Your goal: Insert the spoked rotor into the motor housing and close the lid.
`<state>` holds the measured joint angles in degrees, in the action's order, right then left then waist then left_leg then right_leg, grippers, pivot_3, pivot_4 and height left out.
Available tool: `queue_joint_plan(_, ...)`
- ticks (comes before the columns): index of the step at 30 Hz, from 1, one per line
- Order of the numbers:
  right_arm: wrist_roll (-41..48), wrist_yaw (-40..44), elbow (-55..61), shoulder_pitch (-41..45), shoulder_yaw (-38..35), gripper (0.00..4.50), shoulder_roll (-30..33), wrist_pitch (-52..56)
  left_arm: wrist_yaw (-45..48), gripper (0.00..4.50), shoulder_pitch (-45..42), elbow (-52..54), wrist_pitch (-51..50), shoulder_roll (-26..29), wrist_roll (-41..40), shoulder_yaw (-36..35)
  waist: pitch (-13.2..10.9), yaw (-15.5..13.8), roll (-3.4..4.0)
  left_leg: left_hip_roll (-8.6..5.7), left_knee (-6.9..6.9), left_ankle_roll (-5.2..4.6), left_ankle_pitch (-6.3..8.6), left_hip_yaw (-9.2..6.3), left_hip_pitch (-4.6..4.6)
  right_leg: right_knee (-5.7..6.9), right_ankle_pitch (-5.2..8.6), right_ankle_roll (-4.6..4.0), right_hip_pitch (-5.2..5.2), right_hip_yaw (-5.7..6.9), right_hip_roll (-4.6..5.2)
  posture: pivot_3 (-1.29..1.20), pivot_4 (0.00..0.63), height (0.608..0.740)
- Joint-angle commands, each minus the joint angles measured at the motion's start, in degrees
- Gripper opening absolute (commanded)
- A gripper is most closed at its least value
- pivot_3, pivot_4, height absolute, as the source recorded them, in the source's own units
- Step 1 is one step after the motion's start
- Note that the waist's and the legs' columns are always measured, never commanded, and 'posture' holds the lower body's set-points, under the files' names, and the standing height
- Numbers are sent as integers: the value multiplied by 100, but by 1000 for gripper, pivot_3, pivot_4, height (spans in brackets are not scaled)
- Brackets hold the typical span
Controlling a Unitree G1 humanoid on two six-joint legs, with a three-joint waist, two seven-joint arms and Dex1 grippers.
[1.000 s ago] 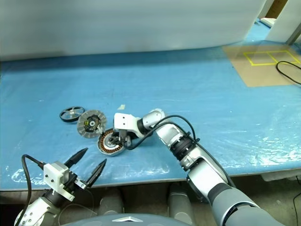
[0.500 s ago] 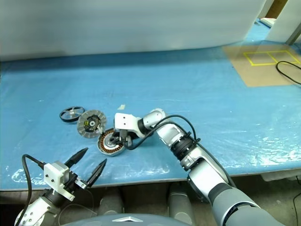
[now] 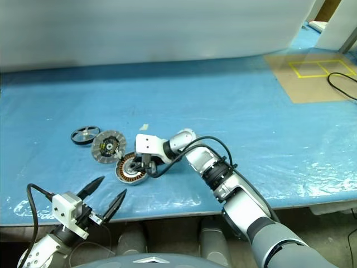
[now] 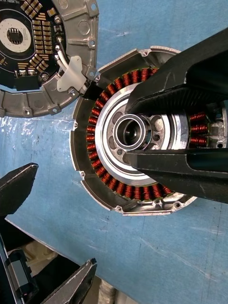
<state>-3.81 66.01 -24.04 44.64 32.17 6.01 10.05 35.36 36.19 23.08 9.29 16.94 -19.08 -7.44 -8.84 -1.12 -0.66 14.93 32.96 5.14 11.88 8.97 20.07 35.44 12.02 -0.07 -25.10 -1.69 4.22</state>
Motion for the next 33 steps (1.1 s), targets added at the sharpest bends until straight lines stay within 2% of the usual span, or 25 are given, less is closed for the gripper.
queue_joint_plan(1,28,4,202,-24,-18,656,-35,-9,-7,4500,35,81,36,38,-71,-35,0,0,0,0,0,0,0,0,0,0,0,0,0,0,0,0,150,740)
queue_joint_plan(10,43,-3,249,-71,-22,656,-36,61,-8,4500,55,94,35,51,-80,-34,0,0,0,0,1,0,0,0,0,1,0,0,0,0,0,0,150,740)
queue_joint_plan(11,43,-30,240,-76,-34,1380,-47,56,-8,4500,58,95,36,52,-80,-32,0,0,0,0,1,0,0,0,0,1,0,0,0,0,0,0,150,740)
queue_joint_plan(17,223,-225,89,30,-288,3348,-194,126,-9,4500,68,95,30,50,-82,-24,0,1,0,0,1,0,0,0,0,2,0,0,0,0,0,0,150,740)
queue_joint_plan(25,726,-236,124,194,-780,3348,-473,704,-4,4500,21,73,-10,70,-82,-10,0,0,0,0,1,0,0,0,0,3,0,0,-1,0,0,0,150,740)
queue_joint_plan(28,709,-241,141,145,-745,2749,-483,731,-1,4500,-7,69,-32,80,-84,-9,0,-3,0,0,1,0,0,0,0,3,0,0,-1,0,0,0,150,740)
queue_joint_plan(33,568,-292,150,8,-559,1006,-464,652,0,4500,-8,62,-37,91,-90,-20,0,-4,0,0,1,0,0,0,0,3,0,0,-1,0,0,0,150,740)
